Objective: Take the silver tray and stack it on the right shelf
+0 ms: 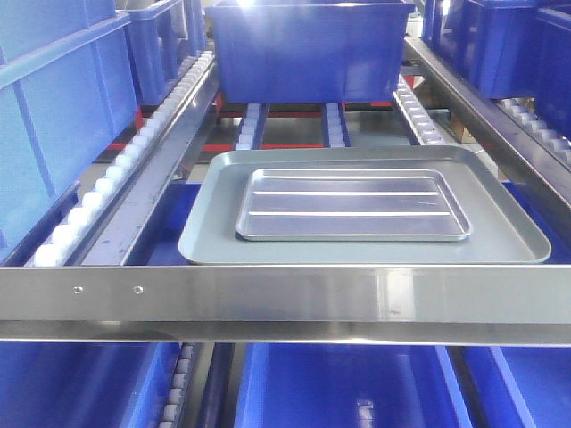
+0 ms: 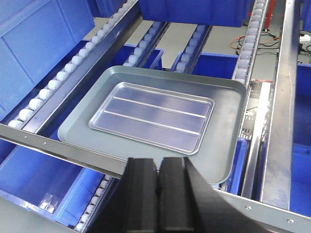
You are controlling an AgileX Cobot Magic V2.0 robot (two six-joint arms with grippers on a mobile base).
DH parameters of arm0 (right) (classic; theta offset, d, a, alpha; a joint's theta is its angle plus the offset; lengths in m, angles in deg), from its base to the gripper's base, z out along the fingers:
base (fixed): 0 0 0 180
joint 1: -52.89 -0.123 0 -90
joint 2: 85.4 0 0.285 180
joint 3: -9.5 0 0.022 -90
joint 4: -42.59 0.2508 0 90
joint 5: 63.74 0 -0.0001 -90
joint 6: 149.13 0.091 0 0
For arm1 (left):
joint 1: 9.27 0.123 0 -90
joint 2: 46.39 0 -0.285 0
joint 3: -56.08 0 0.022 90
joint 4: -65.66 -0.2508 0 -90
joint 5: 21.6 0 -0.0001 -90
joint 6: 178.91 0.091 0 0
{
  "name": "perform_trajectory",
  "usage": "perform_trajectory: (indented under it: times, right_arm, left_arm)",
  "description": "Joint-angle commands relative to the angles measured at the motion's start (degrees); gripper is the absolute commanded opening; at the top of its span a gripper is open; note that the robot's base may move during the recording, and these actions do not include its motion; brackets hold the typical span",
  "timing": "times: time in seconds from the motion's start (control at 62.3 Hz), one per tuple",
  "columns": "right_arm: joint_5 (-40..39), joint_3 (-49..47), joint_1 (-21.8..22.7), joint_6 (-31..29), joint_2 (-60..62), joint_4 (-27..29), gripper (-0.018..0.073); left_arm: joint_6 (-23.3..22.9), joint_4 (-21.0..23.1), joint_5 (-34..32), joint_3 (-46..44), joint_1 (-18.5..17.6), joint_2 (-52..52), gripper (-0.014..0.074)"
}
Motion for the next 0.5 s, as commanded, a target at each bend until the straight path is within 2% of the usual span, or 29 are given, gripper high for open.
perform_trajectory:
  times: [0.0,0.096,0.225,0.289,0.337,0.481]
  right_arm:
    - [-4.4,-1.4,0.3,-0.6,-0.4,-1.0,0.0057]
    - [-4.7,-1.0,3.8,-5.2,-0.4,2.2,0.0057]
    - [-8.2,2.3,13.8,-20.2,1.1,14.7,0.0057]
    - [-11.7,5.5,18.6,-25.8,3.5,19.4,0.0057]
    - [-15.3,8.5,22.0,-27.5,6.4,20.4,0.0057]
    - [-22.4,18.5,30.3,-27.4,17.0,20.4,0.0057]
  left_arm:
    - [0.1,0.6,-5.0,1.0,-0.4,-0.9,-0.0101]
    - [0.1,0.6,-5.0,1.0,-0.4,-0.9,-0.0101]
    - [0.1,0.6,-5.0,1.0,-0.4,-0.9,-0.0101]
    - [0.1,0.6,-5.0,1.0,-0.4,-0.9,-0.0101]
    - [0.1,0.6,-5.0,1.0,-0.4,-0.9,-0.0101]
    - [0.1,0.6,-5.0,1.0,-0.4,-0.9,-0.0101]
